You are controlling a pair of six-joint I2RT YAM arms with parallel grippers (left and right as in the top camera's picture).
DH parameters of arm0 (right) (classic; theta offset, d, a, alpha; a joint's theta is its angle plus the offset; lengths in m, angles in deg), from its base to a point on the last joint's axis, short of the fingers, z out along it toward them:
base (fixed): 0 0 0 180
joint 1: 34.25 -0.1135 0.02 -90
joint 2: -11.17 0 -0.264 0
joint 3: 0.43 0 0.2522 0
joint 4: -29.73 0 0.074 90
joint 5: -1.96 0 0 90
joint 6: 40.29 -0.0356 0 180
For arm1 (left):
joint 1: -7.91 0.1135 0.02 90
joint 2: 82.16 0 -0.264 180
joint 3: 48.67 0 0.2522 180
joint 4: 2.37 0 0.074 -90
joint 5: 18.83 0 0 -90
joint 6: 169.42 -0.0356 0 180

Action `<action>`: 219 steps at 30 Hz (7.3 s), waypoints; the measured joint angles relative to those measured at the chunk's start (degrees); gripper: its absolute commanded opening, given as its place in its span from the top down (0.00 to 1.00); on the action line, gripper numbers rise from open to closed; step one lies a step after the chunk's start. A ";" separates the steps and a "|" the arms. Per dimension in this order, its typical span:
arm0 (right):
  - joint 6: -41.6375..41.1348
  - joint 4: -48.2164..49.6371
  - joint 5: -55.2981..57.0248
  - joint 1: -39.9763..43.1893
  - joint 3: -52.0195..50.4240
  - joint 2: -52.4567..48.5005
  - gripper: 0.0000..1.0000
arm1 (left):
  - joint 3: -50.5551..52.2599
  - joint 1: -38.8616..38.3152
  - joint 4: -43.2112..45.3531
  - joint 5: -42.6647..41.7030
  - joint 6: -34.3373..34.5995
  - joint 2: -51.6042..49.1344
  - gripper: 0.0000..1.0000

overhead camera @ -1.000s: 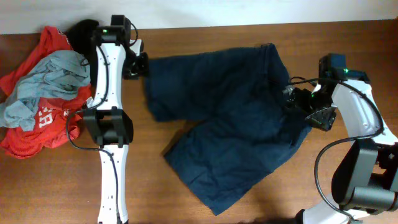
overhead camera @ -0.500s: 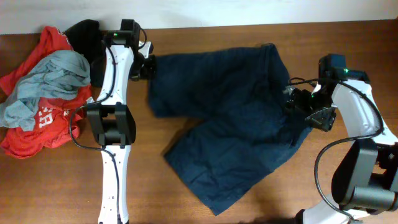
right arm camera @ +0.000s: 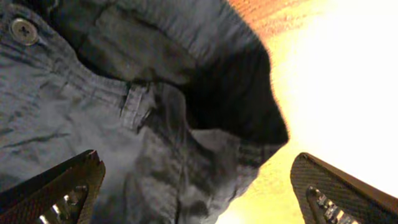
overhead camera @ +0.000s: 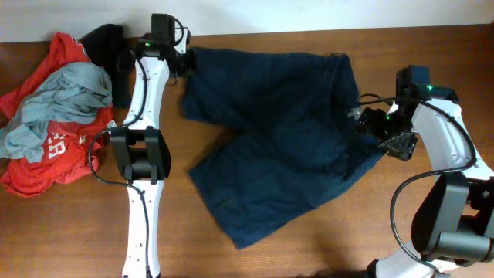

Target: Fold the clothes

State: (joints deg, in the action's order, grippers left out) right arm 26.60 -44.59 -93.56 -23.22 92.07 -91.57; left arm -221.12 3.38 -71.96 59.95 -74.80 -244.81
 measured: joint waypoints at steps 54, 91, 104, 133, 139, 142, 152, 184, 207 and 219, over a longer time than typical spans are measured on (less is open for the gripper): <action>8.33 -32.48 7.69 0.00 26.88 30.84 0.01 | 68.70 -18.73 -23.26 13.18 23.08 84.78 0.01; 8.37 -30.45 4.22 0.02 25.24 17.07 0.01 | 121.37 -22.88 24.65 -18.21 39.74 76.83 0.66; 8.37 -29.40 5.53 0.02 25.24 17.07 0.01 | 121.17 -15.43 25.20 -18.43 34.67 76.83 0.99; 16.90 -1.53 -9.16 0.02 -12.68 17.05 0.26 | 109.33 2.10 27.76 -14.71 18.45 76.81 0.99; 17.81 12.22 -11.43 0.02 -19.45 17.00 0.34 | 109.33 2.10 27.61 -14.67 18.40 76.81 0.99; 17.73 16.20 -12.26 0.00 -21.18 17.00 0.40 | 109.33 2.10 27.58 -14.64 18.27 76.83 0.99; 17.77 21.42 -13.09 -0.22 -25.20 17.00 0.48 | 109.33 2.10 27.12 -13.90 18.27 76.81 0.99; 3.80 7.63 -4.74 0.68 -28.35 17.00 0.96 | 109.28 2.12 18.14 -11.96 16.94 76.81 0.87; 5.79 8.74 -5.29 0.68 -28.37 17.00 0.96 | 109.42 0.83 10.75 -8.26 10.75 73.88 0.57; 6.62 8.79 -5.35 0.68 -28.37 17.00 0.96 | 109.66 -0.13 8.90 -5.81 10.45 66.40 0.71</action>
State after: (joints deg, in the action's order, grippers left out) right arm 33.22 -35.80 -98.92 -22.54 63.70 -74.56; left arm -111.47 3.24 -63.07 54.14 -64.35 -178.41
